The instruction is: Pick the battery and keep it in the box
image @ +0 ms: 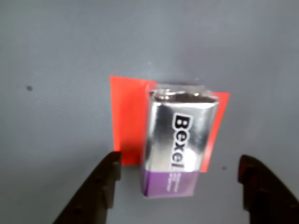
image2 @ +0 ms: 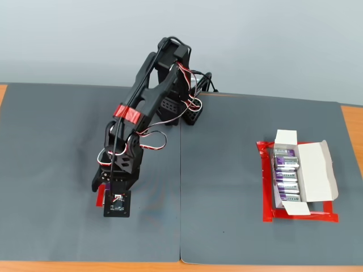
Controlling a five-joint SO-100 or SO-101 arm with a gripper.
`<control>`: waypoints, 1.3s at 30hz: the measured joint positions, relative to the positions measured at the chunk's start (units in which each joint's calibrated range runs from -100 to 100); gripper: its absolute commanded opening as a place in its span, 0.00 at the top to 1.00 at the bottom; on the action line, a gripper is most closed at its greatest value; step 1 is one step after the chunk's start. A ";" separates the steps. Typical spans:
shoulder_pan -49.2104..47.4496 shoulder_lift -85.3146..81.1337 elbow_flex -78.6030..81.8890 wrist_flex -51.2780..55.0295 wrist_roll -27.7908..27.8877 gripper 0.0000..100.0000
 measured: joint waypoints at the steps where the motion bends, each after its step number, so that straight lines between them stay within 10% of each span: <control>1: 0.00 0.34 0.00 -0.52 0.00 0.72; 24: 0.07 2.29 0.00 -3.82 0.00 0.72; 39: 0.15 2.29 0.00 -3.82 0.10 0.95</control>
